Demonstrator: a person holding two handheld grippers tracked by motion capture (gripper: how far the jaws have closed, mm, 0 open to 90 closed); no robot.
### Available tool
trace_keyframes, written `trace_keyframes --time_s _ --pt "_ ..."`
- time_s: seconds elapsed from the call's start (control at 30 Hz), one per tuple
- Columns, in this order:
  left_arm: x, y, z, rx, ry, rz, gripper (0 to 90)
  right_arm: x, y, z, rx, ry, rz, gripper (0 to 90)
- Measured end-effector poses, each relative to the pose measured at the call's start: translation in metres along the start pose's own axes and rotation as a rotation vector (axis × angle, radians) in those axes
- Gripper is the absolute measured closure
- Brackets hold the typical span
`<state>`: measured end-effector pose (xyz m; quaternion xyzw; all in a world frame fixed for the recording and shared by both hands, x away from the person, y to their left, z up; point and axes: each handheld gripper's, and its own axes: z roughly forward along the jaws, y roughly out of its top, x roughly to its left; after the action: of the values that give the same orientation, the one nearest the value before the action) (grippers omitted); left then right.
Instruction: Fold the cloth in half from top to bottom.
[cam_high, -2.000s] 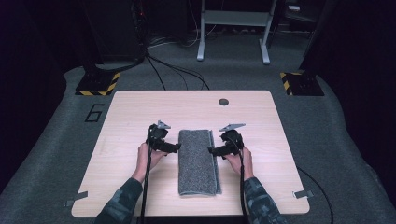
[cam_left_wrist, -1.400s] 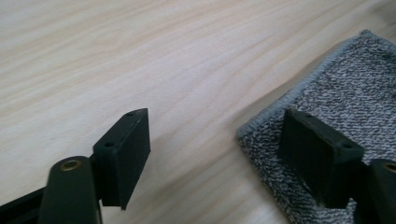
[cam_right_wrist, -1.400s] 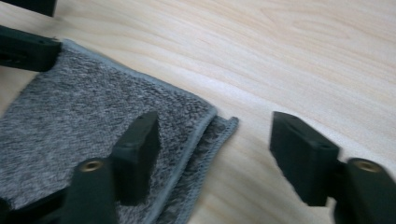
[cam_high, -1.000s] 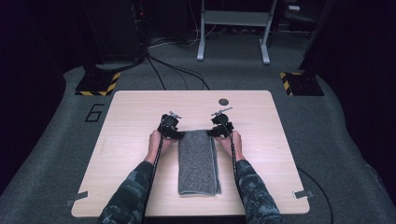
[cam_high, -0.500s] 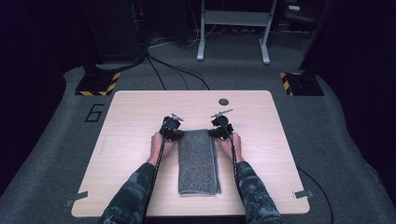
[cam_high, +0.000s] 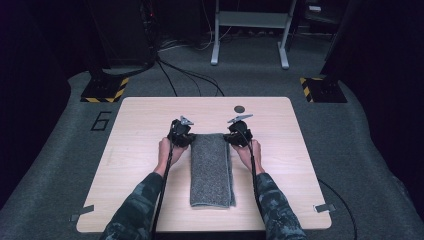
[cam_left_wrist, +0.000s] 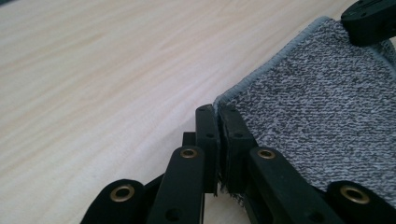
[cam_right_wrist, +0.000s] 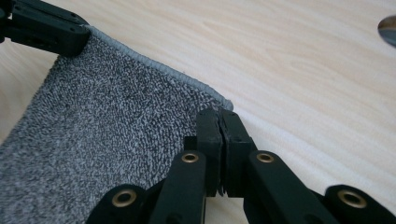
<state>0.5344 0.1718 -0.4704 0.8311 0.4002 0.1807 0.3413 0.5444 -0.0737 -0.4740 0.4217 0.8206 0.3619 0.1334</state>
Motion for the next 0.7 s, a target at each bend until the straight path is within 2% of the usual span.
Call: trace_keyframes --time_s 0.17,0.33,0.37,0.53,0.63,0.7 --pt "0.001 0.007 -0.003 -0.020 0.020 0.006 87.3 -0.001 0.009 -0.006 -0.033 -0.010 -0.022 88.5" --pt "0.006 0.016 -0.006 -0.051 0.023 0.004 87.3 -0.004 0.016 -0.010 -0.061 -0.012 -0.016 88.5" --pt "0.007 0.019 -0.008 -0.048 0.026 0.015 87.3 -0.004 0.017 -0.011 -0.065 -0.018 -0.015 88.5" --pt "0.008 0.029 -0.017 -0.086 0.036 0.011 87.3 -0.005 0.028 -0.019 -0.089 -0.031 -0.015 88.5" --pt "0.008 0.033 -0.023 -0.092 0.041 0.031 87.3 -0.004 0.034 -0.025 -0.105 -0.040 -0.030 88.6" --pt "0.009 0.035 -0.028 -0.116 0.035 0.019 87.3 -0.004 0.036 -0.028 -0.114 -0.035 -0.036 88.5"
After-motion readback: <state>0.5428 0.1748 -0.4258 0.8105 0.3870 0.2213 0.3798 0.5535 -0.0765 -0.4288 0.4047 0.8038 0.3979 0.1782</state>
